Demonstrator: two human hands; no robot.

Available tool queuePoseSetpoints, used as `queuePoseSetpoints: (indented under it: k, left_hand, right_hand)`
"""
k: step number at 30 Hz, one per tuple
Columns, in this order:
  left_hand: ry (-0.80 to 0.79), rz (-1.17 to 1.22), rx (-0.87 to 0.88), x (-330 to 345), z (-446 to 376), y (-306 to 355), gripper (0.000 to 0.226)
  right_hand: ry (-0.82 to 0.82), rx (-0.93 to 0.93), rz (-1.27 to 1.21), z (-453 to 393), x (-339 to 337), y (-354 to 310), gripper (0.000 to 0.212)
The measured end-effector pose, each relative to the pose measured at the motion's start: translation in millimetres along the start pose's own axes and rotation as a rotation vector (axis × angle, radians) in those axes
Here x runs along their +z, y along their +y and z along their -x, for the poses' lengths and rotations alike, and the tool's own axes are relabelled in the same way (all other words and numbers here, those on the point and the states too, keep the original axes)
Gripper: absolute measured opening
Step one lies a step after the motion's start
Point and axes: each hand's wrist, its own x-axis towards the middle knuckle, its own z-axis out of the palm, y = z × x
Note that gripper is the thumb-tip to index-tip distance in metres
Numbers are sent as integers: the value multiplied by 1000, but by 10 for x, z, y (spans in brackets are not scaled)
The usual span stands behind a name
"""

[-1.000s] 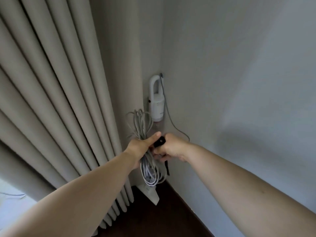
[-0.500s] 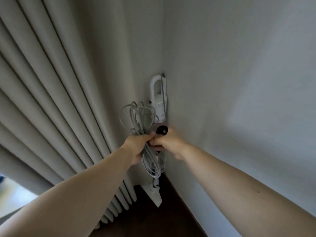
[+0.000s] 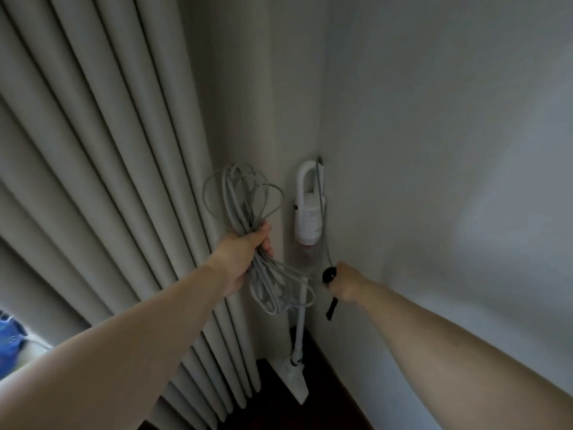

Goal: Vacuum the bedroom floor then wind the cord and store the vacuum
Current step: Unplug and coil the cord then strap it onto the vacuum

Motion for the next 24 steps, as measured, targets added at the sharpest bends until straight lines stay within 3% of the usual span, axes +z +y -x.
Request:
queuePoseSetpoints:
  k: [6, 11, 16, 20, 24]
  left_hand:
    - [-31, -55, -49, -269, -73, -42, 36]
    - [61, -302, -28, -231, -204, -155, 46]
    - [6, -437, -51, -25, -293, -295, 28]
    - [-54, -372, -34, 168, -322, -393, 28]
    - [-85, -220, -83, 279, -329, -405, 30]
  right_hand:
    - [210, 111, -32, -115, -170, -76, 33]
    - [369, 93, -242, -103, -426, -222, 30]
    - [468, 2, -420, -109, -476, -483, 24]
    - [405, -83, -656, -77, -386, -695, 20]
    - [260, -86, -850, -52, -351, -707, 35]
